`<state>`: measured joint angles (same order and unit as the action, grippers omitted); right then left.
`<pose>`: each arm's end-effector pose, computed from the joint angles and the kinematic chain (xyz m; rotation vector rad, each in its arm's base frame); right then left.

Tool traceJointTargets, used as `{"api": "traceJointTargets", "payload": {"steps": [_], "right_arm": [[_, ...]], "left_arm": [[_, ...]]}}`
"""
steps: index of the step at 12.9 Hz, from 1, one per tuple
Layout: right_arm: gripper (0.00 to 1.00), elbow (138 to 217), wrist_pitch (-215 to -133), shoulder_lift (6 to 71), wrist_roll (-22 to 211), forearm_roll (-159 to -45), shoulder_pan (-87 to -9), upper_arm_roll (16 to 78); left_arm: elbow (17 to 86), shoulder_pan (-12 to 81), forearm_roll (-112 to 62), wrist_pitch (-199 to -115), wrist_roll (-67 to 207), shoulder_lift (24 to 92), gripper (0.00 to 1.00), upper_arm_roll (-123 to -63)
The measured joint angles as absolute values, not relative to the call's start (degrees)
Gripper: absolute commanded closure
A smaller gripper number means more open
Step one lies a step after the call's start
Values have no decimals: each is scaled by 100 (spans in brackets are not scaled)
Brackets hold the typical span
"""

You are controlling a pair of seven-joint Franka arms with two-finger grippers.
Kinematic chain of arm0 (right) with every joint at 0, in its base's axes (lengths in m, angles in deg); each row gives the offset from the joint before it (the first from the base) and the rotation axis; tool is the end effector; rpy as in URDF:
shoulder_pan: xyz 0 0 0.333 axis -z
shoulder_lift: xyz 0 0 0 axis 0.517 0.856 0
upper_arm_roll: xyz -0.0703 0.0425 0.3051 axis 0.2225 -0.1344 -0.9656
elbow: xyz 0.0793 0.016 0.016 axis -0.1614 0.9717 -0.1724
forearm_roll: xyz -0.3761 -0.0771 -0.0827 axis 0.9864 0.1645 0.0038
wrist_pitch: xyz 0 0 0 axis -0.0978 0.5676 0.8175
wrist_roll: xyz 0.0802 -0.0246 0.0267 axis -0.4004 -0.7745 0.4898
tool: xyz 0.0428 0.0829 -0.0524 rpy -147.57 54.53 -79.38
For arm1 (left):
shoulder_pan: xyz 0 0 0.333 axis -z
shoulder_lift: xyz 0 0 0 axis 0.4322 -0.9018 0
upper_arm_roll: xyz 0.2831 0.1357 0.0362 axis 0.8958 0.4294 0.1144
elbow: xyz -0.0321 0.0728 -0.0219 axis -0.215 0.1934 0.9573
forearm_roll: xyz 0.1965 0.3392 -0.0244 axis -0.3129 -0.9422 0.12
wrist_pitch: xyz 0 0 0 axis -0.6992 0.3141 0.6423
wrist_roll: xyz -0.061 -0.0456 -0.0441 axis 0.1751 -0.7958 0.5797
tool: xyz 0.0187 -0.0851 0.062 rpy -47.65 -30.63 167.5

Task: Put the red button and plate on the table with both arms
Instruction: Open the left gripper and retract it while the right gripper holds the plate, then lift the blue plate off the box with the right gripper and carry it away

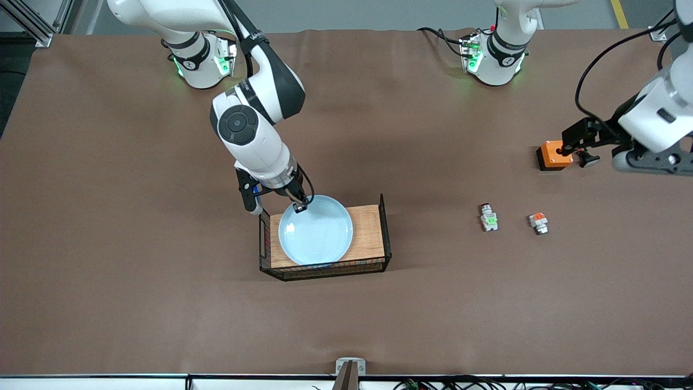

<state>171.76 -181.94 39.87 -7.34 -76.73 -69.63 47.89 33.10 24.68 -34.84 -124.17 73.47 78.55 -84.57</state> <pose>0.5693 0.3791 0.3835 -2.4501 1.7145 0.1166 0.5640 -0.0847 0.6422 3.1343 -0.1608 -0.0477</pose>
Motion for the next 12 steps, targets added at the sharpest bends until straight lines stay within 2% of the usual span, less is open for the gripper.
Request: {"api": "traceJointTargets", "payload": {"steps": [4,12], "right_arm": [[100,16844,-17702,3985,-586,-7673,-6855,4797],[100,16330,-16802,3895,-307,-7675,-6726,4800]], "left_arm": [[3604,2789,-3484,-12290,7346,8319,0,-8138],[4146,2799,-3484,-12266,7324,8786,0,-8094]]}}
